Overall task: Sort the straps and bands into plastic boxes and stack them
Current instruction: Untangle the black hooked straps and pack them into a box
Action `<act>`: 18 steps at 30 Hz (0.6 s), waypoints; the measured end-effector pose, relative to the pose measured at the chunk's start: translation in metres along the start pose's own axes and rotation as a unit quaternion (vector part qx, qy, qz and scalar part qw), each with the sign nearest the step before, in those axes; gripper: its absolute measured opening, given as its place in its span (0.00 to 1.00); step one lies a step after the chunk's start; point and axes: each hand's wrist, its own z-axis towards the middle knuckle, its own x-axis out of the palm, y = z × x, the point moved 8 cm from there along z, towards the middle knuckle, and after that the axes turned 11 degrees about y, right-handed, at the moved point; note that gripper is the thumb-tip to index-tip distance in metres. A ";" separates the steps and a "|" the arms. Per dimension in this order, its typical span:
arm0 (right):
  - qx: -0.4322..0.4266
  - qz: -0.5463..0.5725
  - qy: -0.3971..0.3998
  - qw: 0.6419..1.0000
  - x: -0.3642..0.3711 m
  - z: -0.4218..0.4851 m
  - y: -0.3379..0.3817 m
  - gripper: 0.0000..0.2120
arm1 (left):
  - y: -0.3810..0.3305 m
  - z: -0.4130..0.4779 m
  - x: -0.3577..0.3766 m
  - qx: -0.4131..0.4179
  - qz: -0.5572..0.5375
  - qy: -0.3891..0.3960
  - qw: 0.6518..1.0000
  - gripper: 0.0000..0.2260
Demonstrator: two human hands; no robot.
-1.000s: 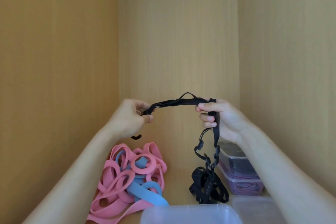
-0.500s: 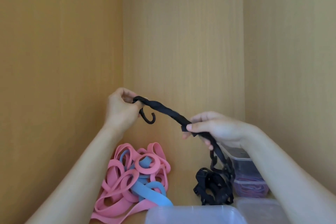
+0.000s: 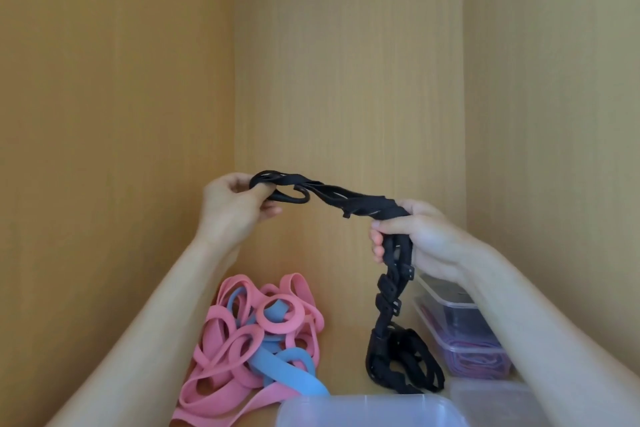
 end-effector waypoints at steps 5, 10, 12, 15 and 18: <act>0.033 -0.046 0.175 0.983 0.031 -0.006 -0.002 0.16 | -0.001 0.000 0.013 -0.022 0.022 0.050 0.998 0.05; 0.069 -0.045 0.298 0.951 0.054 -0.014 -0.008 0.29 | -0.007 -0.003 0.018 -0.022 -0.007 0.064 0.998 0.07; 0.084 -0.062 0.263 0.959 0.051 -0.010 -0.011 0.33 | -0.008 -0.004 0.021 -0.026 -0.026 0.071 0.997 0.08; 0.090 -0.125 0.193 0.969 0.047 -0.001 -0.013 0.27 | -0.008 -0.005 0.030 -0.040 -0.094 0.115 0.988 0.10; 0.078 -0.156 0.160 0.972 0.048 0.004 -0.014 0.16 | -0.013 -0.008 0.037 -0.036 -0.135 0.152 0.978 0.13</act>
